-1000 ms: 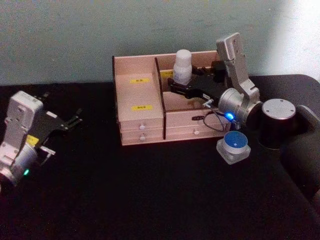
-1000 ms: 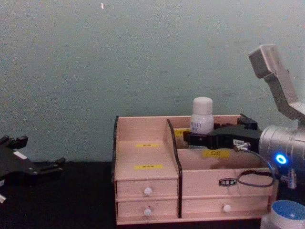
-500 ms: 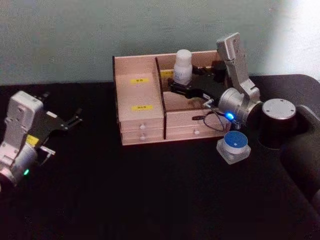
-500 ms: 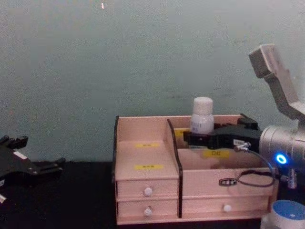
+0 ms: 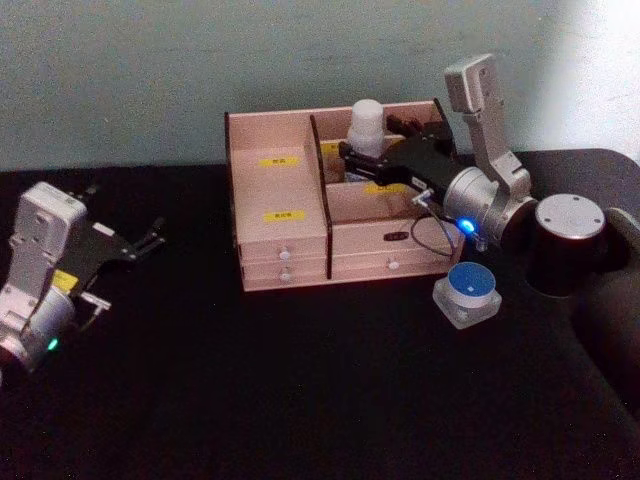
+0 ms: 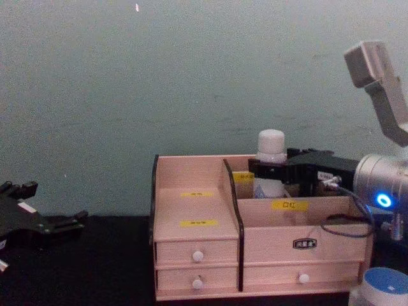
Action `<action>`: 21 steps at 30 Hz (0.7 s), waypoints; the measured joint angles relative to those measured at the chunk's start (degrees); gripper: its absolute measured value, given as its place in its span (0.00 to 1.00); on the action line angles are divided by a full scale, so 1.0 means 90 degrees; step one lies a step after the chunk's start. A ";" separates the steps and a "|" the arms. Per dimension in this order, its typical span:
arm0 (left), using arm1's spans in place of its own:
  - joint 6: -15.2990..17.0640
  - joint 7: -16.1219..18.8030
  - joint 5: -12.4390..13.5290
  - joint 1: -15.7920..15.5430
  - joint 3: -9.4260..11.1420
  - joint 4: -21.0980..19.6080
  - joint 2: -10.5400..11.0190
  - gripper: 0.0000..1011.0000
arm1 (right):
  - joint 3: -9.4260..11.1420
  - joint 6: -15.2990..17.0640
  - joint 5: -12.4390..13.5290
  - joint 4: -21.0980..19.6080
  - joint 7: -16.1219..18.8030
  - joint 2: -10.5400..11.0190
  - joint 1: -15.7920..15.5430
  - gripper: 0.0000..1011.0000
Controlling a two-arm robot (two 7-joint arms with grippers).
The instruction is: Pick up the facial cleanser and watermelon frost from the table and place them into the tiered storage box.
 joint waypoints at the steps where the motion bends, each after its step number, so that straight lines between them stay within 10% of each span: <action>1: 0.0000 0.0000 0.0000 0.0000 0.0000 0.0000 0.0000 0.99 | 0.0014 0.0003 0.0009 -0.0032 -0.0010 0.0005 -0.0011 0.99; 21: 0.0000 0.0000 0.0000 0.0000 0.0000 0.0000 0.0000 0.99 | 0.0465 0.0478 0.0434 -0.2288 -0.0026 0.0984 -0.1234 0.99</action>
